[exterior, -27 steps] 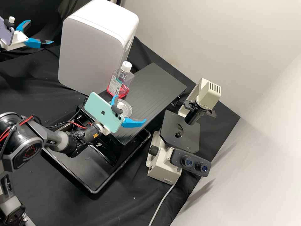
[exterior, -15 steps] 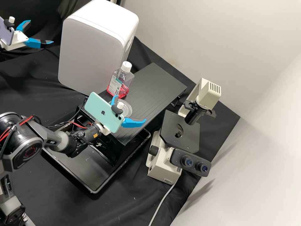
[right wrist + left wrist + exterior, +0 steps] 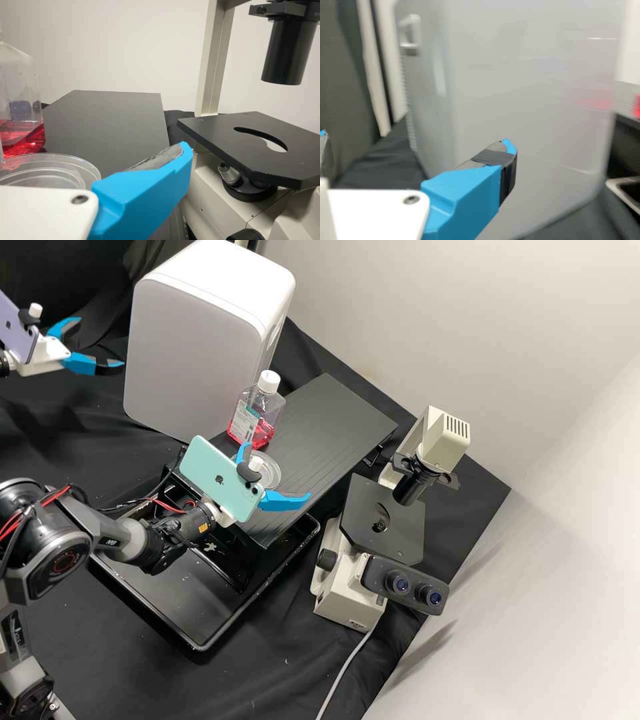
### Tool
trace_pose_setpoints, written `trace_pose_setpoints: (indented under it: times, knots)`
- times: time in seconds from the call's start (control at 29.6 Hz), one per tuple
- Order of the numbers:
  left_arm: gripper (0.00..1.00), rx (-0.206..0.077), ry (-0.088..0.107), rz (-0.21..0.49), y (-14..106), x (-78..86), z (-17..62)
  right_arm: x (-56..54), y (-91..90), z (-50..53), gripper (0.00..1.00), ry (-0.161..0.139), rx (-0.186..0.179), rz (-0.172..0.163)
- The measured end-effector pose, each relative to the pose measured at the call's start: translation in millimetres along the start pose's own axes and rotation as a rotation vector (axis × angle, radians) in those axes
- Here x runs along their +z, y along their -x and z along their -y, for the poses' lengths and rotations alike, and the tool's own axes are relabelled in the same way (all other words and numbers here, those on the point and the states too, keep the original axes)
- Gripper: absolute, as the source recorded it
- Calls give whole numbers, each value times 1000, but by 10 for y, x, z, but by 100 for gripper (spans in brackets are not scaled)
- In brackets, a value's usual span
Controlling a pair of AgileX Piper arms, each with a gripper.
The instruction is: Remove the lid from the petri dish
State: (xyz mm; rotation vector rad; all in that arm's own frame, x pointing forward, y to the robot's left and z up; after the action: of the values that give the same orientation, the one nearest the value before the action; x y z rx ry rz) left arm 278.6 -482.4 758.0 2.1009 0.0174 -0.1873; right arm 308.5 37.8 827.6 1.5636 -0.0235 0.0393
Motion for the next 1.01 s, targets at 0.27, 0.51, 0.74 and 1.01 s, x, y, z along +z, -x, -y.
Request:
trace_pose_setpoints:
  times: [0.27, 0.51, 0.74, 1.01]
  knots:
    - [100, -11, -8, 147, 296, 356, 206, 0, 0, 0, 100, 0, 0, 0]
    - [100, -81, -32, 226, 531, 478, 388, 0, 0, 0, 100, 0, 0, 0]
    - [100, -144, -53, 307, 682, 621, 524, 0, 0, 0, 100, 0, 0, 0]
    - [100, -210, -79, 388, 790, 782, 681, 0, 0, 0, 100, 0, 0, 0]
